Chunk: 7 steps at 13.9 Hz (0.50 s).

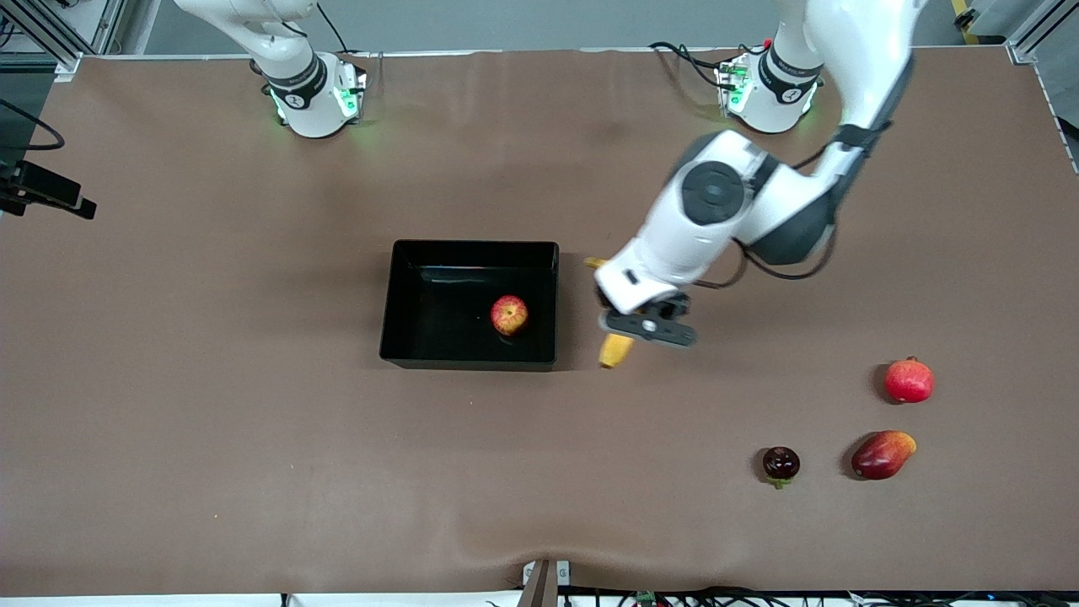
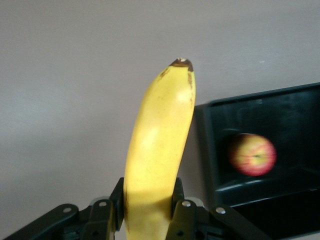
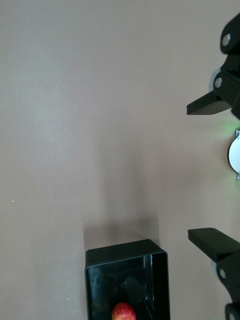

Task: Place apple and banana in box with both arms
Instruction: 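Carry the banana over the box with the left gripper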

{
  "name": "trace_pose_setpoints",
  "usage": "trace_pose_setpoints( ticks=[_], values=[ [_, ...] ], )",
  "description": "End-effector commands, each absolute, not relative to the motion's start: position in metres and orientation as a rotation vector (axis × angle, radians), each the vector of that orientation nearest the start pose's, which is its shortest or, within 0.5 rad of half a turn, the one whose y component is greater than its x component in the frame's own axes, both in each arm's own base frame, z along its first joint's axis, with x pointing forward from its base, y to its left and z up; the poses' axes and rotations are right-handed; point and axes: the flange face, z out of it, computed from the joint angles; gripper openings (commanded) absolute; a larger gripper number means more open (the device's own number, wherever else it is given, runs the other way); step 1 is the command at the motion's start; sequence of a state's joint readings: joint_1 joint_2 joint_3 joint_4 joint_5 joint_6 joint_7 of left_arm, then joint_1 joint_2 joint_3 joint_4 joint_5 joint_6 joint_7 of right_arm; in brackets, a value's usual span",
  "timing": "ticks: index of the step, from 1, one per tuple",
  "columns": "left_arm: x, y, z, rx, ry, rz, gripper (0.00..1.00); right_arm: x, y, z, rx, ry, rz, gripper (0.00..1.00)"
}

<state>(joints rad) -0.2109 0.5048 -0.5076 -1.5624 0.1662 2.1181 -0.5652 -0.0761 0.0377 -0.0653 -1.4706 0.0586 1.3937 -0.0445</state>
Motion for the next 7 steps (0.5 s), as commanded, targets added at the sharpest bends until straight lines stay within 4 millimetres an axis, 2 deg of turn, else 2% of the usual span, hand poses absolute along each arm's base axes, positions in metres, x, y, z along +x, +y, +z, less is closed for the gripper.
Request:
trace_pose_setpoints(
  ticks=[1,3,7],
  values=[
    [0.554,-0.462,0.386,-3.317,0.028,0.000,0.00,0.541,-0.071,0.641,-3.048,0.151,0.155,1.00],
    [0.539,-0.501,0.375,-3.315,-0.117,0.008,0.00,0.541,-0.073,0.641,-3.050,0.156,0.152,1.00],
    [0.504,-0.568,0.349,-3.281,-0.225,-0.048,0.00,0.541,-0.075,0.640,-3.050,0.159,0.157,1.00]
  ],
)
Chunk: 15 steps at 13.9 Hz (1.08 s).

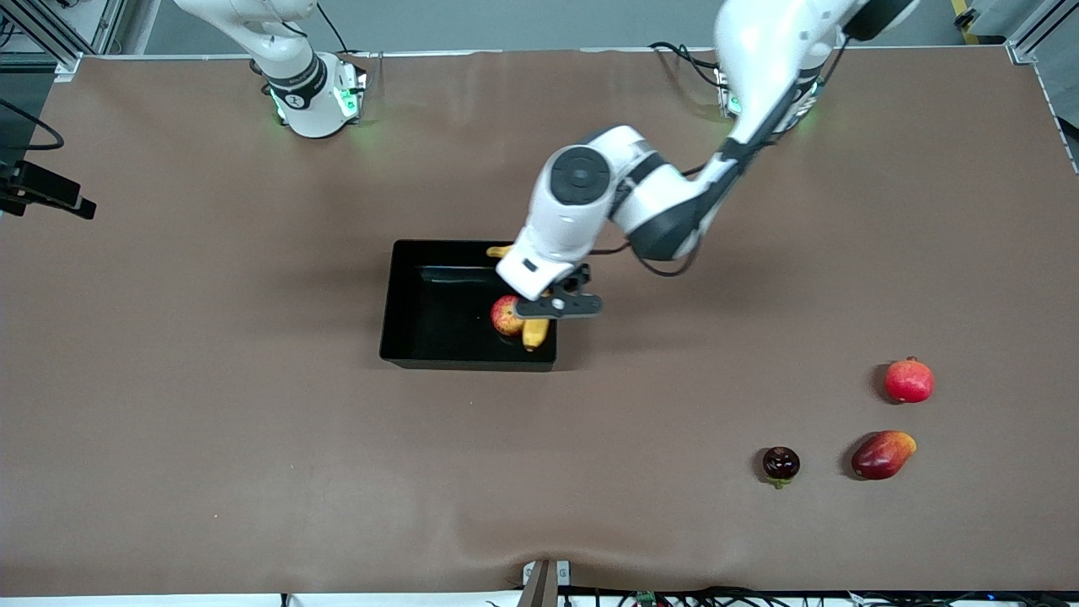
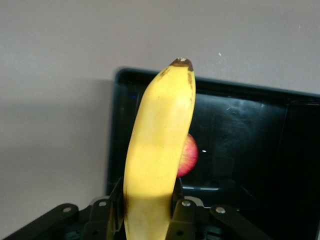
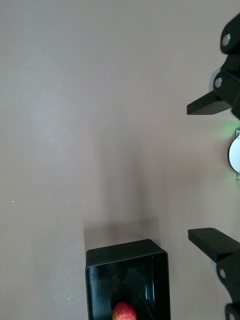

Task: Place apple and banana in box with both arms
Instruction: 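Carry the banana over the box with the left gripper, then lower the banana into the box beside the apple and open the left gripper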

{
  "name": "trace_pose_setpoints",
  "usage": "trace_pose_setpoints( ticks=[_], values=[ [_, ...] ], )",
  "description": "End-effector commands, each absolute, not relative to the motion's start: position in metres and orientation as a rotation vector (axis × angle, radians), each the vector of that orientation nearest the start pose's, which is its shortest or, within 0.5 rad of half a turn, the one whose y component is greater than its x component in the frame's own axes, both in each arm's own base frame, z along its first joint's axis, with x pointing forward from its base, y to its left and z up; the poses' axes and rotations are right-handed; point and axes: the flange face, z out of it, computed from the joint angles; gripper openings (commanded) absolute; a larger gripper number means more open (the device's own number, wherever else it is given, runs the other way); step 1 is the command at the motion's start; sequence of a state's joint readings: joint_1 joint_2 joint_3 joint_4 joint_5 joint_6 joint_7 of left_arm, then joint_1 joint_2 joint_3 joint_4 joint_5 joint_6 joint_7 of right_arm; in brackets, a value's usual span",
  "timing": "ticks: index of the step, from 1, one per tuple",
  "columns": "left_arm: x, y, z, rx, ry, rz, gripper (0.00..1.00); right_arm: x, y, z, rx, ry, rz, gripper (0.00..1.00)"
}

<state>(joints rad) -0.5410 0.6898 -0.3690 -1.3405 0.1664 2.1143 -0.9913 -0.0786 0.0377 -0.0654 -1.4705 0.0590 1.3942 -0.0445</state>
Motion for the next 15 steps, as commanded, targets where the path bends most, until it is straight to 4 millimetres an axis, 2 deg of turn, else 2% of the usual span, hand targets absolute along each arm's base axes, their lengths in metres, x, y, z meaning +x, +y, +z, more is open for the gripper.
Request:
trace_pose_setpoints(
  ticks=[1,4,6,8,9,15],
  values=[
    [0.496,-0.578,0.339,-3.279,-0.227,-0.059,0.00,0.541,-0.074,0.640,-3.052,0.157,0.155,1.00],
    [0.486,-0.600,0.322,-3.344,-0.311,-0.103,0.00,0.542,-0.074,0.640,-3.052,0.157,0.155,1.00],
    [0.472,-0.616,0.308,-3.364,-0.301,-0.109,0.00,0.542,-0.074,0.640,-3.052,0.157,0.155,1.00],
    [0.465,-0.625,0.302,-3.382,-0.341,-0.120,0.00,0.542,-0.075,0.639,-3.053,0.160,0.158,1.00],
    [0.469,-0.626,0.302,-3.398,-0.367,-0.135,0.00,0.543,-0.076,0.638,-3.053,0.162,0.158,1.00],
    [0.459,-0.650,0.266,-3.440,-0.396,-0.203,0.00,0.542,-0.076,0.639,-3.049,0.161,0.157,1.00]
  ],
)
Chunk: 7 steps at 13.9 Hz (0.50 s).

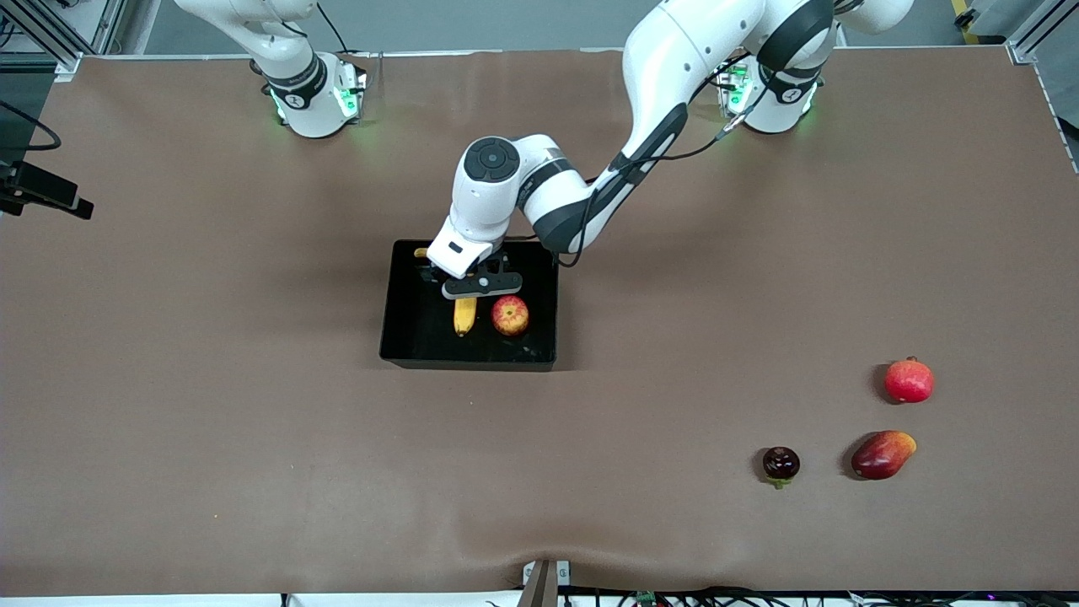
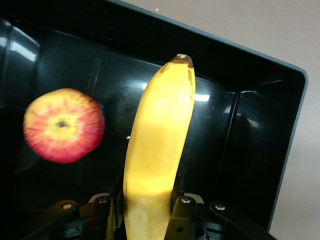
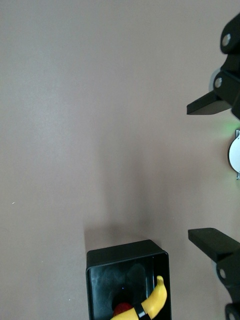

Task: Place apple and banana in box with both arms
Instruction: 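Lower the banana into the box beside the apple and open the left gripper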

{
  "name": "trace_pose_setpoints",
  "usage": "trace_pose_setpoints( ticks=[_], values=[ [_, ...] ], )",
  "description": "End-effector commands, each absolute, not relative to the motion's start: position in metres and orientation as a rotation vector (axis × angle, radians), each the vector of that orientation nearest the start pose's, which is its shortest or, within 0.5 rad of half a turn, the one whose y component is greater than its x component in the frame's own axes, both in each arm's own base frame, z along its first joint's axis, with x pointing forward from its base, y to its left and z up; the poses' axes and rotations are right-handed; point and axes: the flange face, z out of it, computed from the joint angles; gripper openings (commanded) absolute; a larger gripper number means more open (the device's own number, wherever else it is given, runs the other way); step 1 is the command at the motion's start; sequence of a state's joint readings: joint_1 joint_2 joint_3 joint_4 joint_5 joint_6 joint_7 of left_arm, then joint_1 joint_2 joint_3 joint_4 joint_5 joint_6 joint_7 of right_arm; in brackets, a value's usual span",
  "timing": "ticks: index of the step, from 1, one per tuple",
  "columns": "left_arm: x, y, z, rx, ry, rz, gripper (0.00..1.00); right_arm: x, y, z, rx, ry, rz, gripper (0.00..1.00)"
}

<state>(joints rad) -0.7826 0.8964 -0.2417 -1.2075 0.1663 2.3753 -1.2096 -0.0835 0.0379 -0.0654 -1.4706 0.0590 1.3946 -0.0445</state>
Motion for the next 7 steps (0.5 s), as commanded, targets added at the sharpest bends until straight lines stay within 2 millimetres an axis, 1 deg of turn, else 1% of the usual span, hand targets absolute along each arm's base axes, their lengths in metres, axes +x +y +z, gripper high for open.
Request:
trace_pose_setpoints(
  ticks=[1,7],
  values=[
    [0.459,-0.652,0.267,-3.453,-0.395,-0.216,0.00,0.542,-0.076,0.639,-3.049,0.161,0.157,1.00],
    [0.458,-0.659,0.246,-3.455,-0.376,-0.207,0.00,0.543,-0.076,0.639,-3.050,0.162,0.155,1.00]
  ],
)
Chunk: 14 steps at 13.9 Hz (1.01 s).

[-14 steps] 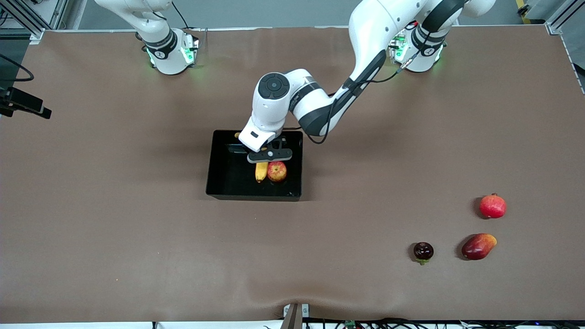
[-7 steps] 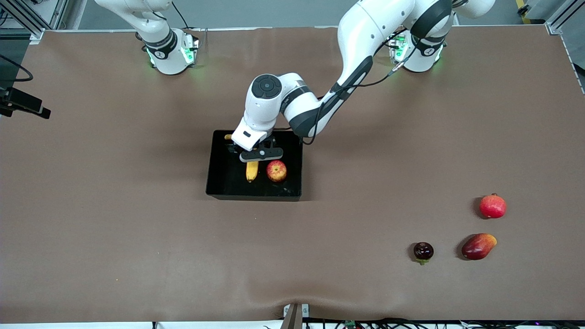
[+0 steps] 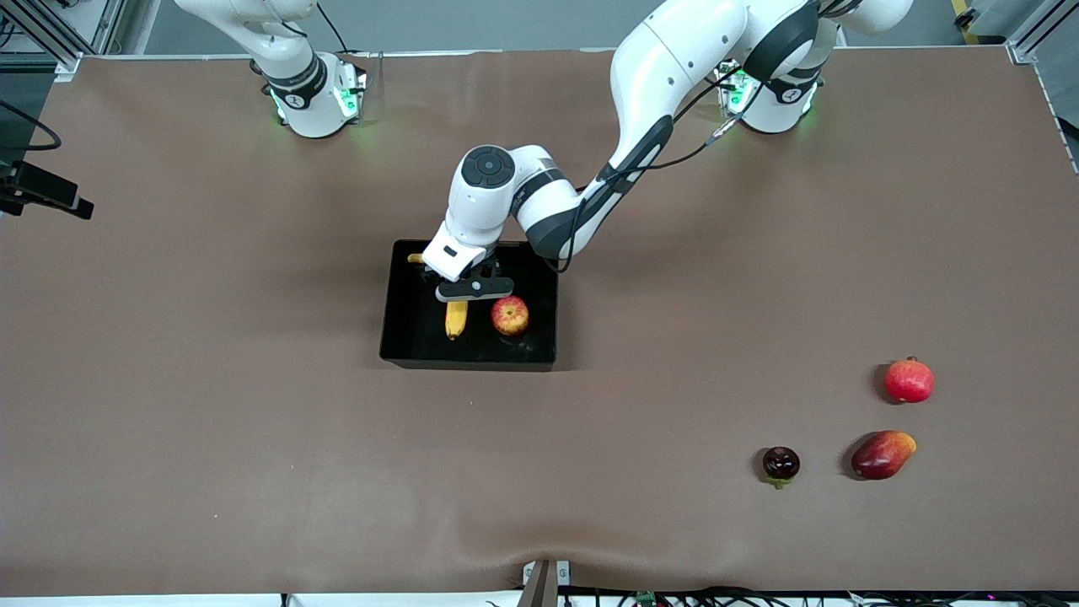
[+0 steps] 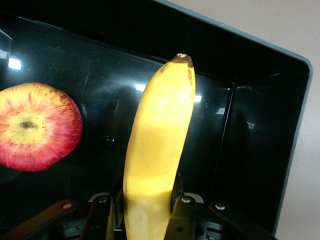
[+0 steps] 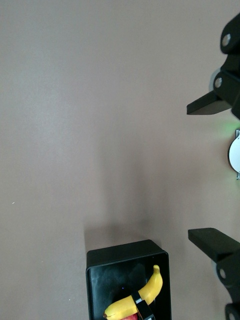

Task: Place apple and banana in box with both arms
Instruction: 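Lower the banana into the box beside the apple and open the left gripper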

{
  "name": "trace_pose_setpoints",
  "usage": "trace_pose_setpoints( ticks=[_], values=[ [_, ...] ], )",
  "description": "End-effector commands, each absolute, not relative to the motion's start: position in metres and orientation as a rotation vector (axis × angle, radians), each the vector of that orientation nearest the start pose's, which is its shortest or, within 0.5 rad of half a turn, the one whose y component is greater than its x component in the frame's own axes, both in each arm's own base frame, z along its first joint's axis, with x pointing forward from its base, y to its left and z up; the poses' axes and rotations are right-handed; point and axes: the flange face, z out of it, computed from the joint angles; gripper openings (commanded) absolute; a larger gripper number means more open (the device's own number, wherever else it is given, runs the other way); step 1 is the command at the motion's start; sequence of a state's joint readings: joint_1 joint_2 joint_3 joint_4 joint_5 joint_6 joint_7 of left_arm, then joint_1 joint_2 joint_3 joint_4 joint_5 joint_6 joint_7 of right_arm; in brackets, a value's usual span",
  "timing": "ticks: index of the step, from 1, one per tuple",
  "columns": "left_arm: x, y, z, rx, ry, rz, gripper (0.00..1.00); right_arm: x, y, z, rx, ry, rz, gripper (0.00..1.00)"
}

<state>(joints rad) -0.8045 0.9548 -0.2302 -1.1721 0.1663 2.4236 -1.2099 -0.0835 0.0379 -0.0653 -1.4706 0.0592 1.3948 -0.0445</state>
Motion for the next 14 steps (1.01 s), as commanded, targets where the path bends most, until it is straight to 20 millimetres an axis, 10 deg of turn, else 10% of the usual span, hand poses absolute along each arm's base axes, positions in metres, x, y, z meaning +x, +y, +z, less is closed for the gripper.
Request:
trace_pose_setpoints(
  ticks=[1,14],
  values=[
    [0.465,-0.660,0.252,-3.466,-0.390,-0.232,0.00,0.543,-0.077,0.637,-3.050,0.164,0.159,1.00],
    [0.462,-0.663,0.193,-3.459,-0.362,-0.292,0.00,0.543,-0.075,0.646,-3.055,0.161,0.134,1.00]
  ],
)
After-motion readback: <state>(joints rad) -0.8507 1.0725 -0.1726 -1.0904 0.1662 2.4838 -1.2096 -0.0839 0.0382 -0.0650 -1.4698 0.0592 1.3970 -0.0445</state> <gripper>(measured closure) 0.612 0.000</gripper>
